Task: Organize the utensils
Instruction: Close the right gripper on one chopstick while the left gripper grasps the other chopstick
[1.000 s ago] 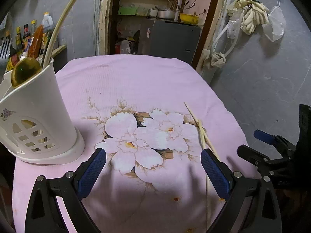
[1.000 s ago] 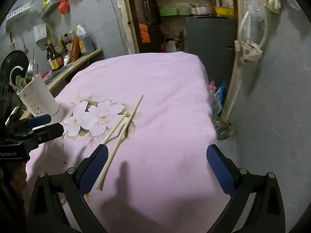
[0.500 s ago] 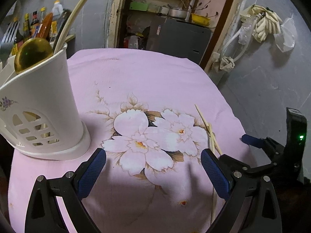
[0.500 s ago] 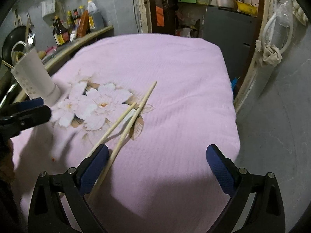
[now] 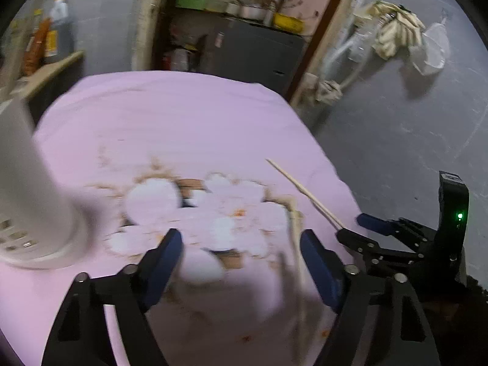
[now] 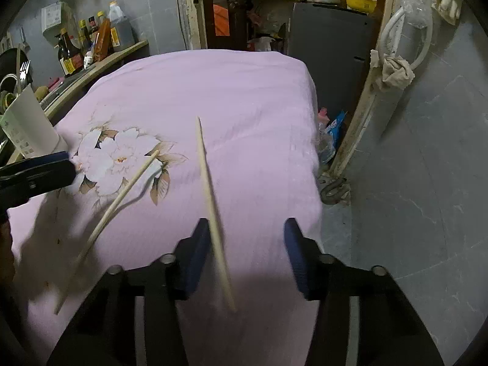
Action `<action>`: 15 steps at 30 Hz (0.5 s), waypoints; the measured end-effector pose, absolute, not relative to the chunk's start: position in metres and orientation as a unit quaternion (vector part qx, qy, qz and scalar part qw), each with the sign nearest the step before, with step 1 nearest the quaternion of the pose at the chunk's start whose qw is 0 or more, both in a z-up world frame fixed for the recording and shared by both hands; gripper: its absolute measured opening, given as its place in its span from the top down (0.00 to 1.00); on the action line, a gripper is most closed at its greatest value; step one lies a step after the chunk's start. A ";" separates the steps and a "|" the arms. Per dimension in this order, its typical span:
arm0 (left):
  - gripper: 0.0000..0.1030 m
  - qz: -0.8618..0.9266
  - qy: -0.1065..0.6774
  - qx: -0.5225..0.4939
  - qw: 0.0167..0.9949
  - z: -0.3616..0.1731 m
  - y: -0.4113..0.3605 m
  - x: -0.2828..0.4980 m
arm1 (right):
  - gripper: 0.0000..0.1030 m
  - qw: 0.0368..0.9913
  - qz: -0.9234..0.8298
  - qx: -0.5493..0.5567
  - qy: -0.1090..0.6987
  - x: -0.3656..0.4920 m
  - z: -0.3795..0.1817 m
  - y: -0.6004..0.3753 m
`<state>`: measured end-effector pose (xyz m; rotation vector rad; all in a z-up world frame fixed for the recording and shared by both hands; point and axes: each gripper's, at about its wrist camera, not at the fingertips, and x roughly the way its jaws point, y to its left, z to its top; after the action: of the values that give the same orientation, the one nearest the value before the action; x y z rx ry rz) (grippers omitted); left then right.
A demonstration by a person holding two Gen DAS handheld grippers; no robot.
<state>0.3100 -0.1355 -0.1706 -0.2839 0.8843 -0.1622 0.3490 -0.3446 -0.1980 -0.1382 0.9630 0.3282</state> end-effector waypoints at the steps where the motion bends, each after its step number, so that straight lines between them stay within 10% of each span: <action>1: 0.33 -0.088 0.428 -0.136 0.889 -0.171 -0.139 0.313 | 0.69 0.871 0.157 -0.065 0.461 0.347 -0.198 -0.347; 8: 0.55 -0.140 0.455 -0.140 0.868 -0.185 -0.164 0.339 | 0.90 0.870 0.164 -0.051 0.463 0.333 -0.194 -0.354; 15: 0.76 -0.146 0.482 -0.136 0.853 -0.197 -0.177 0.359 | 0.90 0.863 0.177 -0.044 0.471 0.335 -0.194 -0.354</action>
<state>0.3595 -0.1767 -0.1973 -0.2857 1.0139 -0.3078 0.3350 -0.3538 -0.1937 -0.0920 0.9875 0.3710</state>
